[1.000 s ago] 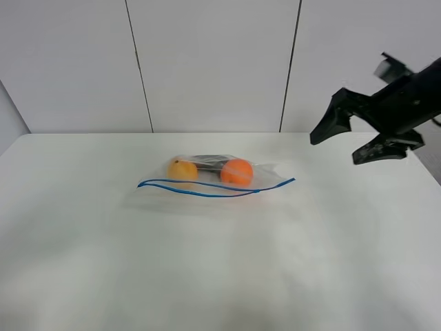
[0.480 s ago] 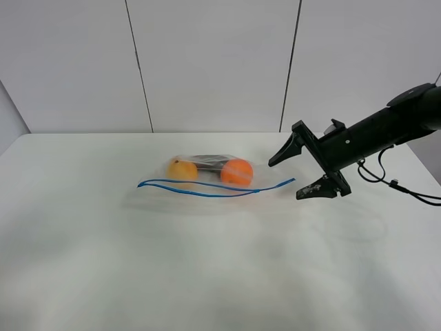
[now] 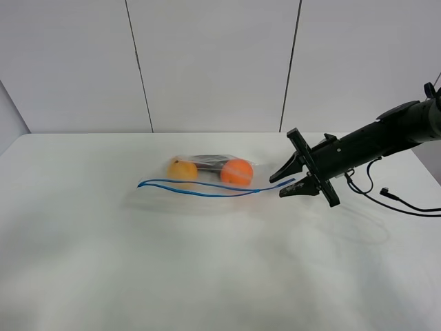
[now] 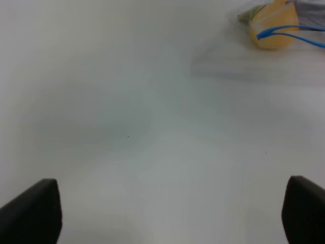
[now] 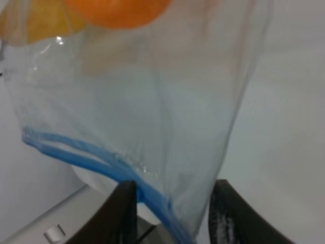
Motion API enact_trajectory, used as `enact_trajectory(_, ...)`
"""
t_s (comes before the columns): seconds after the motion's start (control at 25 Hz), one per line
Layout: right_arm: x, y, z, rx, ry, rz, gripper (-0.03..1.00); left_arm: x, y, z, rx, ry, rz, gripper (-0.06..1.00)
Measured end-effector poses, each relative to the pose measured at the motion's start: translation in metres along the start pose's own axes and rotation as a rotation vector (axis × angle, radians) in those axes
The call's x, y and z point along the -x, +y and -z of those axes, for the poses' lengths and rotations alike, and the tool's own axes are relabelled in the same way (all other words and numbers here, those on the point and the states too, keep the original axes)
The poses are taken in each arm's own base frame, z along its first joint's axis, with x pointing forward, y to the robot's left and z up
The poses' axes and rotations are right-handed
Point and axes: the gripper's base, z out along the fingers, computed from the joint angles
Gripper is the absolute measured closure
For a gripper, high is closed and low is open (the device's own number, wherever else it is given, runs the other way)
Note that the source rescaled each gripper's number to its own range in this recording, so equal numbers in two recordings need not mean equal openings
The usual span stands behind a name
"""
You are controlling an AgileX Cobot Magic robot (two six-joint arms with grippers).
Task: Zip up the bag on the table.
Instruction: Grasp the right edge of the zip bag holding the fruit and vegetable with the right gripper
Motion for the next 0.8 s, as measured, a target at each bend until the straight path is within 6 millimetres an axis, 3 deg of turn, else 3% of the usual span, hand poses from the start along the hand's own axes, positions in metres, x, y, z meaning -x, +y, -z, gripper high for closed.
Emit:
enact_trajectory(0.24,-0.0029,0.0012,0.0002,0.01,0.033,-0.003,0.61,0.0,0.0,0.0,0.0,0.0,0.0,-0.05)
enact_trajectory(0.52,-0.0029,0.0012,0.0002,0.01,0.033,-0.003,0.79,0.0,0.0,0.0,0.0,0.0,0.0,-0.05)
enact_trajectory(0.8,-0.0029,0.0012,0.0002,0.01,0.033,-0.003,0.8,0.0,0.0,0.0,0.0,0.0,0.0,-0.05)
